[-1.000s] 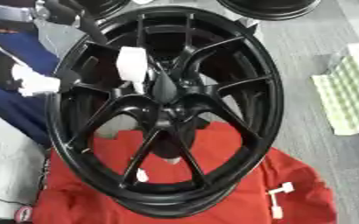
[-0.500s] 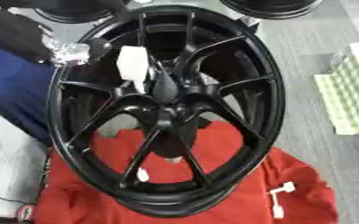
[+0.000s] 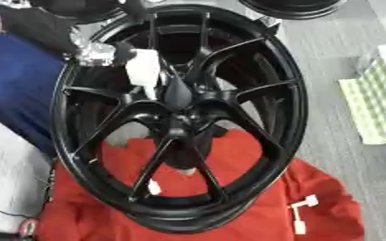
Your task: Pull the pin out of the wheel hub.
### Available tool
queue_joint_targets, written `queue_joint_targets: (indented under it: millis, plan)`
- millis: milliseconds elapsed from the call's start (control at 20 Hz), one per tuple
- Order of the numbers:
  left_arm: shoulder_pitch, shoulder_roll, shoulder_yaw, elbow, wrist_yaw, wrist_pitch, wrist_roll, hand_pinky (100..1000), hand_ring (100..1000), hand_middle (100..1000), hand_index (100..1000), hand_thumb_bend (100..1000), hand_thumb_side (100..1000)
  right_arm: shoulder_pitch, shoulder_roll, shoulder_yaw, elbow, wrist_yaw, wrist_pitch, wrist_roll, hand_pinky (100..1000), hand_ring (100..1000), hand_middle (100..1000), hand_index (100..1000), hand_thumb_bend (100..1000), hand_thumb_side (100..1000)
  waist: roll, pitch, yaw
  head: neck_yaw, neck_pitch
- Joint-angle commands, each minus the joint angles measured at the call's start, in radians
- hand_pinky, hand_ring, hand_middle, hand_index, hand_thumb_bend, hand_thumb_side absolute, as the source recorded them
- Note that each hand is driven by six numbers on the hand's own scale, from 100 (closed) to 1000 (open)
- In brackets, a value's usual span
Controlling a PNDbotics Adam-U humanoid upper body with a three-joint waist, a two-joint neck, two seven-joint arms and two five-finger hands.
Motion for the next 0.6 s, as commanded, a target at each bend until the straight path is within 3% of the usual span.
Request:
queue_joint_targets:
  millis: [50,350,600]
  plan:
    - [-0.028,0.001,-0.008,0.017,-0.019,-0.008,-0.022,971,940,835,948,367,778,-0.018,-0.018,-0.014,-0.007,-0.002,0.135,-0.142,386,619,508,739,135,403,-0.001,-0.011,-0.005,0.005,0.005]
    - [-0.068,-0.052,-0.026,0.084,-0.102,-0.030,-0.095,977,952,846,958,419,749,-0.018,-0.012,-0.016,-0.007,-0.008,0.131,-0.142,384,618,507,739,135,403,-0.004,-0.007,-0.011,0.007,0.002]
    - [-0.081,-0.079,-0.036,0.121,-0.140,-0.052,-0.101,972,949,842,959,429,747,-0.018,-0.009,-0.018,-0.007,-0.014,0.132,-0.142,382,616,505,738,135,404,-0.007,-0.003,-0.014,0.007,-0.001]
